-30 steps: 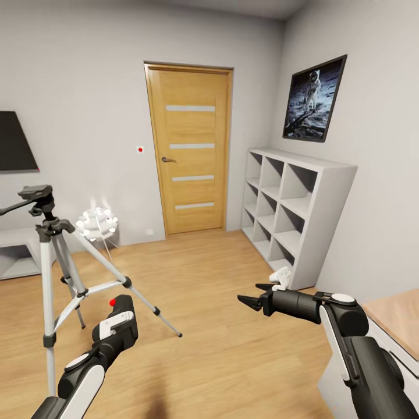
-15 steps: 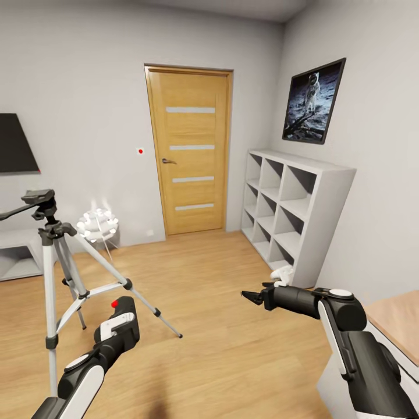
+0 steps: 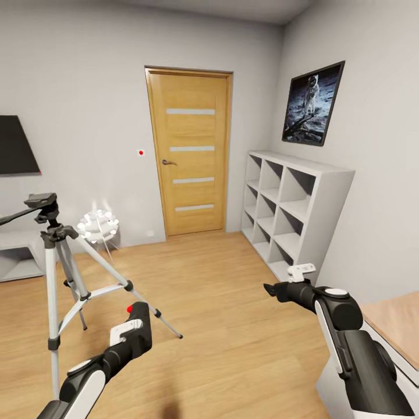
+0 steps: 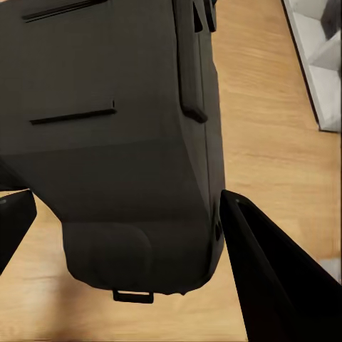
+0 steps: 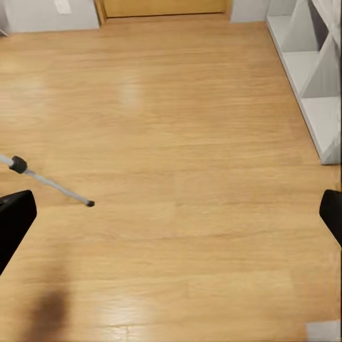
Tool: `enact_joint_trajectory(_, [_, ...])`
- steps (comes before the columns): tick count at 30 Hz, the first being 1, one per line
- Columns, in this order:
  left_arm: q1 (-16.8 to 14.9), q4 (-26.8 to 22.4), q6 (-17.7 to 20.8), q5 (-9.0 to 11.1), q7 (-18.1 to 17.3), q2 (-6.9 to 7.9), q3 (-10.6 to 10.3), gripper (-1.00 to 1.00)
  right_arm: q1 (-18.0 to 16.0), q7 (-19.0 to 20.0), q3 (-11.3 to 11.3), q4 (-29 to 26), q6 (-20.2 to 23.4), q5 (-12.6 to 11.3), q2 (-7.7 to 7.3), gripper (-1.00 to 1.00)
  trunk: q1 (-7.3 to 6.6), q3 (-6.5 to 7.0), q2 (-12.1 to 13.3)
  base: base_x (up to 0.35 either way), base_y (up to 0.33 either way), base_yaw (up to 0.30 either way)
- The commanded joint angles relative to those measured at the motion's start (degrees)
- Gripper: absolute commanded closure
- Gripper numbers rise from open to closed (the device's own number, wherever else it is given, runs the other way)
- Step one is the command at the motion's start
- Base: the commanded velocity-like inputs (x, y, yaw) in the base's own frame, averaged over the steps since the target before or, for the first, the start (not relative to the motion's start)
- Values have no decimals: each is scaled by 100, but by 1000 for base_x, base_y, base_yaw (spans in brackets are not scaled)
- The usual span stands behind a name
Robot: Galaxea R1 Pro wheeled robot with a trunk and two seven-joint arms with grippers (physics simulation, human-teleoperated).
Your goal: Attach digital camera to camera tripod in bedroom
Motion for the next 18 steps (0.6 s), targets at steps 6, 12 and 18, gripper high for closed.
enact_joint_trajectory(6, [-5,246,14,42,-104,-2,-22,100,-2,-103,2,-5,22,55,-5,-100,-131,100,235,0,0,0])
enact_joint_trajectory(12, [-5,450,-11,46,-166,-3,-19,100,2,-140,6,-7,22,48,-22,-100,-263,207,476,0,0,0])
enact_joint_trajectory(18, [-5,557,-25,42,-179,-4,-14,100,34,-93,11,-35,24,40,-38,-100,-395,315,716,0,0,0])
